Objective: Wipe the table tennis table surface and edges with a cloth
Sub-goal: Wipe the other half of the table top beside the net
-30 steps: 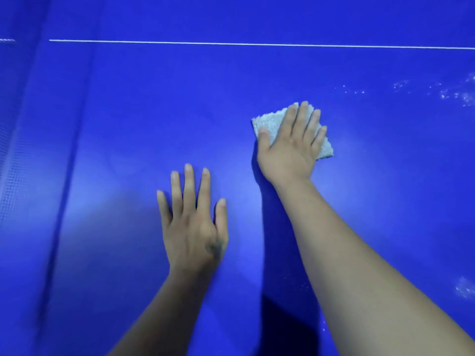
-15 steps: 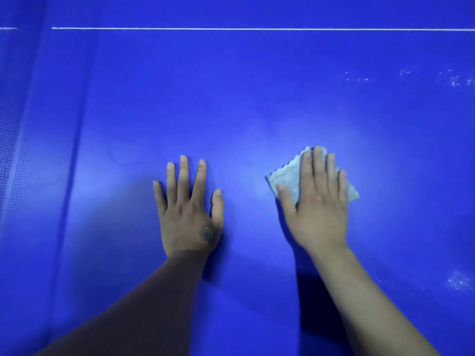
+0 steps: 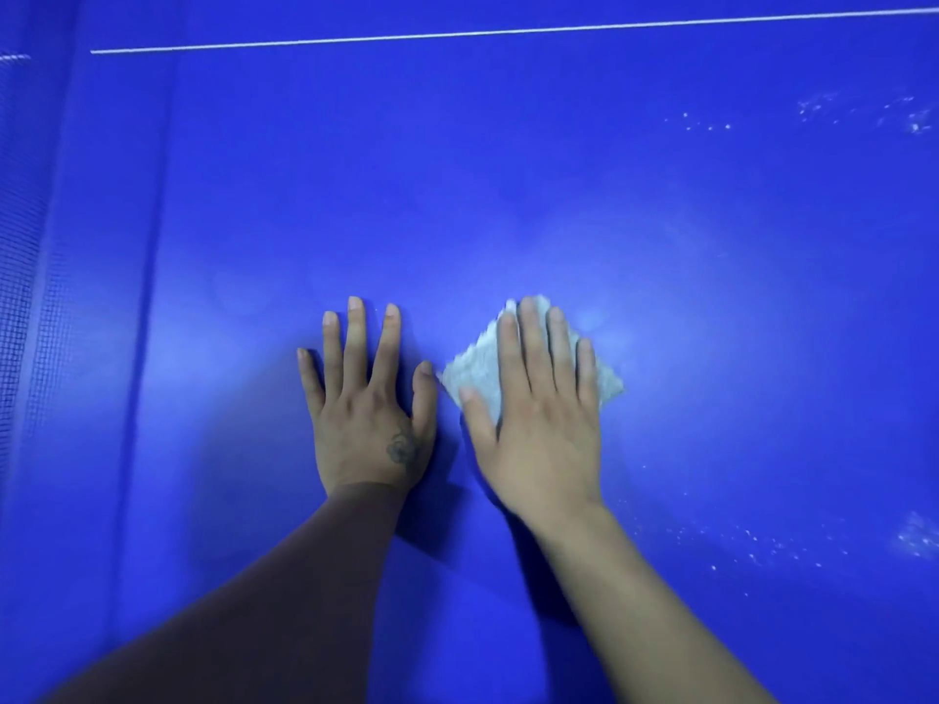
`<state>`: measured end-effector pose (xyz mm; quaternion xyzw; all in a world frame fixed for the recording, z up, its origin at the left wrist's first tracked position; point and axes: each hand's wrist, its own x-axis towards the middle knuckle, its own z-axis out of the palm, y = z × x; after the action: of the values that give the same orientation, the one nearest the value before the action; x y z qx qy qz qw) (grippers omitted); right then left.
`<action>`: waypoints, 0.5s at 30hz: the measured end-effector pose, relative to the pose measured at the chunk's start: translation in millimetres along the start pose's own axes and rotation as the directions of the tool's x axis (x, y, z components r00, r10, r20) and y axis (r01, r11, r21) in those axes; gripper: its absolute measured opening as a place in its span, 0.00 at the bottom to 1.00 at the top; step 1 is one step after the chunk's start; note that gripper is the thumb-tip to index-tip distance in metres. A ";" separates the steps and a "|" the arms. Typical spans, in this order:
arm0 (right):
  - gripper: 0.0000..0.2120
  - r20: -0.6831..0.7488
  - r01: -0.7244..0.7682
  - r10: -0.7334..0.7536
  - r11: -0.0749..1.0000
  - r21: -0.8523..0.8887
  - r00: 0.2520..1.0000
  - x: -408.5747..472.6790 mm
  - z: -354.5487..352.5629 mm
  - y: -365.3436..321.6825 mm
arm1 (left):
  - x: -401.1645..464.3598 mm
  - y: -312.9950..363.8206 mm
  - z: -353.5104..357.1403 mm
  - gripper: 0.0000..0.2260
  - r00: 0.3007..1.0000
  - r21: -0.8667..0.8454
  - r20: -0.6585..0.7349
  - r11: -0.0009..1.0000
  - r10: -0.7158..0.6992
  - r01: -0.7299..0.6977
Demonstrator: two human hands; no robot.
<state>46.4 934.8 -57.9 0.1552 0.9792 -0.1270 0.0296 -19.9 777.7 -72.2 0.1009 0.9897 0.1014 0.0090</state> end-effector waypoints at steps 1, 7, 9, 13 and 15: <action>0.37 0.014 0.005 -0.005 1.000 -0.004 1.000 -17.1 0.4 6.1 | -0.1 0.2 0.3 0.29 1.000 0.000 -0.005 1.000 -0.001 0.001; 0.38 0.017 -0.118 0.119 0.993 -0.025 0.993 -47.9 -12.1 66.4 | 0.1 -1.2 2.4 0.29 1.000 -0.007 -0.026 1.000 0.002 -0.002; 0.37 -0.039 -0.205 0.203 0.978 -0.043 0.978 -31.0 -15.6 86.0 | -0.3 -1.3 2.0 0.29 1.000 -0.013 -0.026 1.000 -0.003 0.002; 0.36 -0.114 -0.343 0.339 0.939 -0.014 0.934 27.5 -12.3 92.4 | -0.6 0.4 1.7 0.29 1.000 -0.001 -0.022 1.000 -0.008 0.008; 0.37 -0.107 -0.354 0.352 0.935 0.005 0.930 51.9 -9.8 79.5 | -1.0 1.0 3.4 0.29 1.000 0.003 -0.027 1.000 -0.004 0.004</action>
<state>21.7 1025.9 -72.5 0.3350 0.9364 -0.1041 0.0010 -18.6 779.1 -75.3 0.0977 0.9901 0.1012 -0.0041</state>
